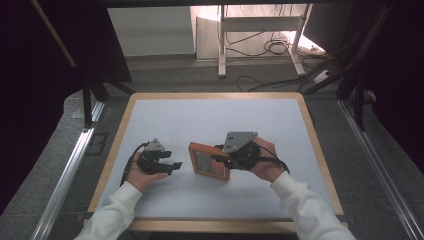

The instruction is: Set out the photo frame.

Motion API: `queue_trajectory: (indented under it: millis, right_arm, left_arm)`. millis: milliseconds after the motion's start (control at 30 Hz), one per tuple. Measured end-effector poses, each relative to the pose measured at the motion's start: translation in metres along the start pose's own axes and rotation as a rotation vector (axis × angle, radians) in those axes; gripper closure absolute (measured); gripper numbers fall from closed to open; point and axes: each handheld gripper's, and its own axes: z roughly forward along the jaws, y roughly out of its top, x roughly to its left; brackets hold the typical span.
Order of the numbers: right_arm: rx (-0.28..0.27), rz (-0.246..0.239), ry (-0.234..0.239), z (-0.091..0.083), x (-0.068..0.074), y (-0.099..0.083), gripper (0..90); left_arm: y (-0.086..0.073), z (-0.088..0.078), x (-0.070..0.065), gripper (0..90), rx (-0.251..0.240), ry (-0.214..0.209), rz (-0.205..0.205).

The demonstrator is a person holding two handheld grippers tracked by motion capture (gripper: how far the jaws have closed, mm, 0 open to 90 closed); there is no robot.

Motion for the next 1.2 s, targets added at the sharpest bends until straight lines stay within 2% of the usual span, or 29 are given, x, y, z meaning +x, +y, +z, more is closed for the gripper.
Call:
queue_trajectory:
  millis: [233, 433, 733, 1033, 1200]
  right_arm:
    - [0.002, 0.079, 0.002, 0.005, -0.019, -0.004, 64.2]
    - [0.023, 0.122, -0.040, 0.012, -0.031, -0.008, 58.1]
    - [0.039, 0.193, -0.067, 0.022, -0.050, -0.016, 50.8]
    - [0.041, 0.213, -0.076, 0.026, -0.055, -0.021, 47.7]
    - [0.030, 0.225, -0.100, 0.022, -0.055, -0.021, 40.8]
  left_arm:
    - [0.000, 0.001, 0.000, 33.4, 0.005, 0.000, 0.009]
    - [0.000, 0.001, -0.001, 33.4, 0.006, 0.002, 0.010]
    - [0.000, 0.002, -0.001, 33.4, 0.007, 0.004, 0.016]
    - [0.000, 0.002, -0.002, 33.3, 0.012, 0.004, 0.016]
    - [0.000, 0.002, -0.002, 33.1, 0.011, 0.002, 0.019]
